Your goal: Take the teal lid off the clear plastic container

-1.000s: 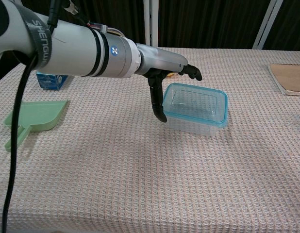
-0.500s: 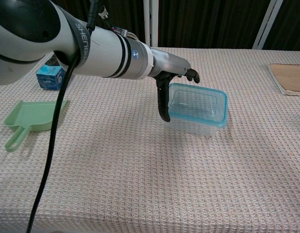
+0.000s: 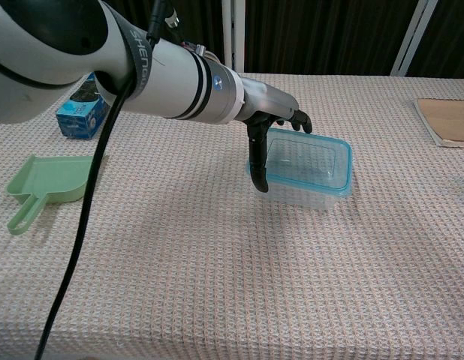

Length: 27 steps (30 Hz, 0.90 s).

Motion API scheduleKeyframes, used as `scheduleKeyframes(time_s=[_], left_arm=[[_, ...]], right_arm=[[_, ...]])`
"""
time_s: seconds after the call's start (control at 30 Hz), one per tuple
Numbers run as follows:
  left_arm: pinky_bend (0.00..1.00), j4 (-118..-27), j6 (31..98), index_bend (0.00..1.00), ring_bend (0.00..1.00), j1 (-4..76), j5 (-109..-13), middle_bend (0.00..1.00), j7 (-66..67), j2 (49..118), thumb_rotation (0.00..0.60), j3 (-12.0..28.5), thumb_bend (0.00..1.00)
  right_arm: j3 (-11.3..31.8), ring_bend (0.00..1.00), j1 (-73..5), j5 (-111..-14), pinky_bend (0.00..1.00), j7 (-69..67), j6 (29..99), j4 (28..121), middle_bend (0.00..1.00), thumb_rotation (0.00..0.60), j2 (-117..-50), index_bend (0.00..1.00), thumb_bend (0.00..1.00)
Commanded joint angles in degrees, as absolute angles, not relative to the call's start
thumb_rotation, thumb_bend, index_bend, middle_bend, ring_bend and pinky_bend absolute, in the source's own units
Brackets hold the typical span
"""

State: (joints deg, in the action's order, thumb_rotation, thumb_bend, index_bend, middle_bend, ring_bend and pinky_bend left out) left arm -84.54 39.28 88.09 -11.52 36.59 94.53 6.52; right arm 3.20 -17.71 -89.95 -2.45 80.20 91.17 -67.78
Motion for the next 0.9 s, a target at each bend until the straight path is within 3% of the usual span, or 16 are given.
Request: scheduleKeyframes(time_s=[0.03,0.23,0.43,0.53,0.63,0.8,0.9], left_arm=[[0.07,-83.7,39.4,0.0,0.0,88.6,-10.9,0.0,36.5,95.1,0.6,6.2,0.0],[0.19,-82.7,38.9,0.03,0.07,88.9,-10.0,0.09,35.1,95.5,0.6,6.5,0.0],[0.37,-83.0,40.7,0.24,0.28,87.8,-11.9,0.32,32.9,95.9,0.6,7.1,0.0],[0.4,-83.6,43.4,0.26,0.31,87.2,-12.6,0.35,33.2,96.0,0.6,6.4,0.0],[0.42,-84.7,46.2,0.27,0.31,86.3,-12.3,0.35,33.6,95.5,0.6,6.0,0.0],[0.42,-86.7,49.6,0.27,0.31,84.2,-11.9,0.35,33.9,94.6,0.6,5.6,0.0],[0.41,-87.4,49.9,0.26,0.31,83.2,-11.9,0.35,33.8,94.2,0.6,5.8,0.0]], right_arm=[[3.2,0.0,-17.6,-89.9,0.0,-2.4,80.1,91.1,0.0,0.6,-67.8,0.0,0.0],[3.1,0.0,-17.4,-90.4,0.0,-2.2,80.0,91.2,0.0,0.6,-67.9,0.0,0.0],[1.9,0.0,-18.1,-93.9,0.01,-1.8,79.5,91.2,0.03,0.6,-69.2,0.0,0.0],[1.0,0.02,-19.1,-97.0,0.14,-2.1,79.3,90.7,0.14,0.6,-70.9,0.0,0.0],[0.6,0.13,-20.7,-99.1,0.29,-0.9,77.5,90.0,0.26,0.6,-73.2,0.04,0.0],[1.9,0.4,-24.1,-100.2,0.57,3.1,74.0,87.1,0.51,0.6,-79.2,0.31,0.0],[3.6,0.53,-26.5,-99.4,0.73,5.0,71.8,84.4,0.61,0.6,-83.2,0.43,0.0]])
